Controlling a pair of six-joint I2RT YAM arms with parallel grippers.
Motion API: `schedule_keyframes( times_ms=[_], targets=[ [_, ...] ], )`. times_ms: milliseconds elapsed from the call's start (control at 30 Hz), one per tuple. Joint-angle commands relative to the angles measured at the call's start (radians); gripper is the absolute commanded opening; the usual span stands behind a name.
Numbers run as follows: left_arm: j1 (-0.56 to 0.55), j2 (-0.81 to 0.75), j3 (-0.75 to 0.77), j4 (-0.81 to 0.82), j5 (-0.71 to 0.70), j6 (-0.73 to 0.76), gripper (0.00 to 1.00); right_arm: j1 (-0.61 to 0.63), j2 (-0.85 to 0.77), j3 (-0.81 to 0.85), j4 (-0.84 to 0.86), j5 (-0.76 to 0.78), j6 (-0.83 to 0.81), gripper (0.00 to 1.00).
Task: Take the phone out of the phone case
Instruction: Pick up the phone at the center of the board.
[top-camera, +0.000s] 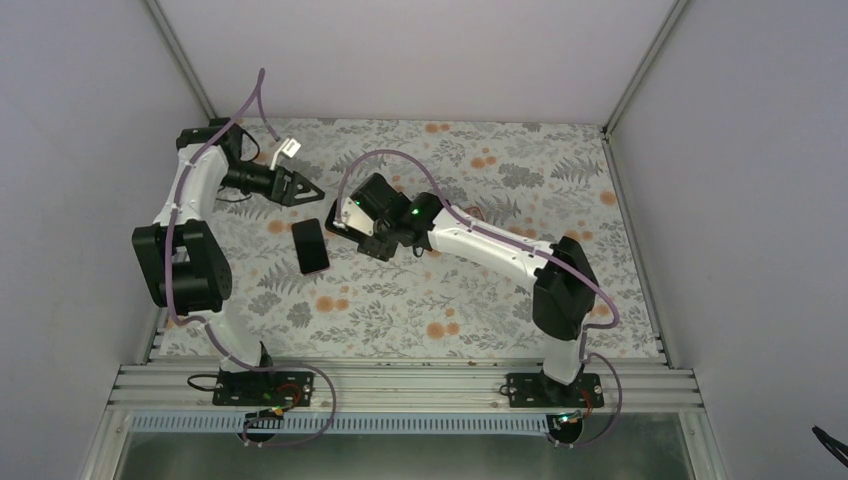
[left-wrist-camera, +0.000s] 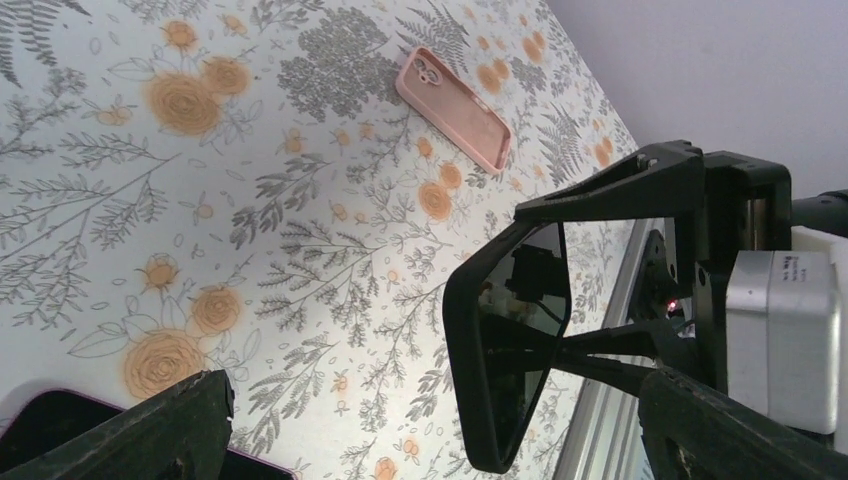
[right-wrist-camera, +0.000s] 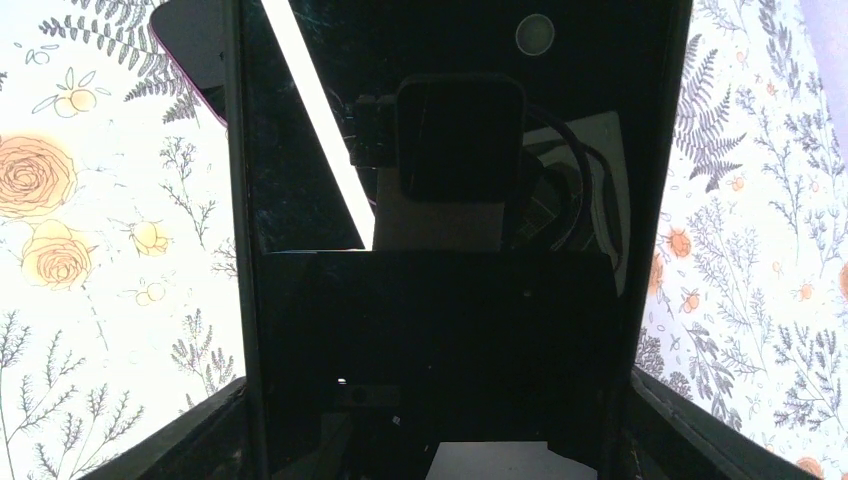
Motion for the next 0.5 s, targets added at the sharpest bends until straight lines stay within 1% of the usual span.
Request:
schedule_keyframes(
  times_ms=[0,133,233,467],
  targets=[
    [0.001,-0.017,-0.034,-0.013,0.053,0.035,1.00,-0.001,-0.050,0.016,0.072,0.021,-0.012,0.50],
    [-0.002,-0.009,-0.058,-0.013,0.081,0.040,1.00,0.000,-0.034,0.045,0.073,0.026,-0.013,0.49],
    [-0.006,0.005,-0.063,-0.013,0.070,0.028,1.00,0.001,-0.017,0.072,0.073,0.023,-0.010,0.49],
    [-0.029,0.008,-0.083,-0.013,0.091,-0.002,1.00,0.005,0.021,0.155,0.059,0.017,-0.013,0.49]
  ],
)
